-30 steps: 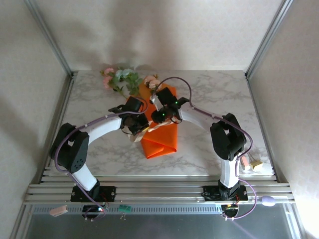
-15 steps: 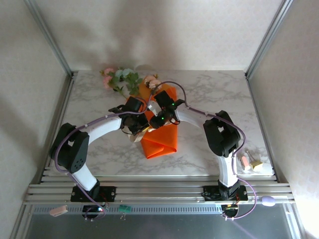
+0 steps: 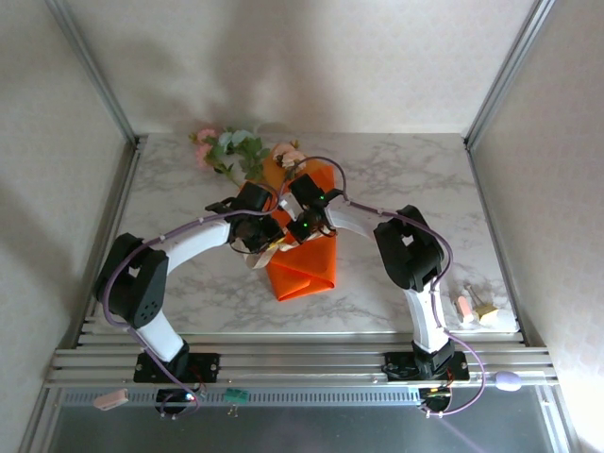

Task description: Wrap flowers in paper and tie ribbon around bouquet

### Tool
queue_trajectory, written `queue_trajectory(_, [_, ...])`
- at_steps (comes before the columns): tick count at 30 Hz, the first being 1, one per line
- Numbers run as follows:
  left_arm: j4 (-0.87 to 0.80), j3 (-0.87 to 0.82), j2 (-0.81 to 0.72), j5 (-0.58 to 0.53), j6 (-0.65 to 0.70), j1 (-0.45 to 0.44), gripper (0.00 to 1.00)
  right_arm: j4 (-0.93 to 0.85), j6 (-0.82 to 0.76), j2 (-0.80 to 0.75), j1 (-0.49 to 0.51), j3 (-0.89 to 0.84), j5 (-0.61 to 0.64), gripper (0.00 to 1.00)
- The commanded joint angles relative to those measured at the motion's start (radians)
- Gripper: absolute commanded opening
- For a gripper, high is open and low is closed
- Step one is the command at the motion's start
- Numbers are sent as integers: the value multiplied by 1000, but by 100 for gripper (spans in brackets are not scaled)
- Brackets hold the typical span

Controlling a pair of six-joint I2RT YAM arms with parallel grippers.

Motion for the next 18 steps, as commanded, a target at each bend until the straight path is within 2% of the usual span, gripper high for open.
queue_trajectory(1, [-111, 75, -102, -146, -22, 10, 44, 38, 18, -53, -6, -14, 16, 0])
queue_trajectory(3, [-174, 58, -175, -215, -77, 72, 61, 44, 36, -62, -7, -14, 18, 0])
queue_trajectory(4, [-181, 27, -205, -214, -103, 113, 64, 47, 43, -66, -7, -16, 17, 0])
queue_trajectory(8, [-135, -134, -254, -127, -203, 305, 60, 70, 81, -88, -7, -40, 24, 0])
queue_trajectory(10, [-69, -197, -237, -76, -267, 353, 59, 84, 93, -102, -9, -57, 22, 0])
queue_trajectory(12, [28, -242, -207, -31, -349, 369, 56, 82, 98, -110, -8, -61, 16, 0])
queue_trajectory(14, [29, -241, -165, -36, -414, 372, 57, 78, 101, -112, -8, -63, 11, 0])
queue_trajectory(18, [154, -232, -93, -3, -473, 373, 57, 74, 104, -115, -8, -68, 9, 0])
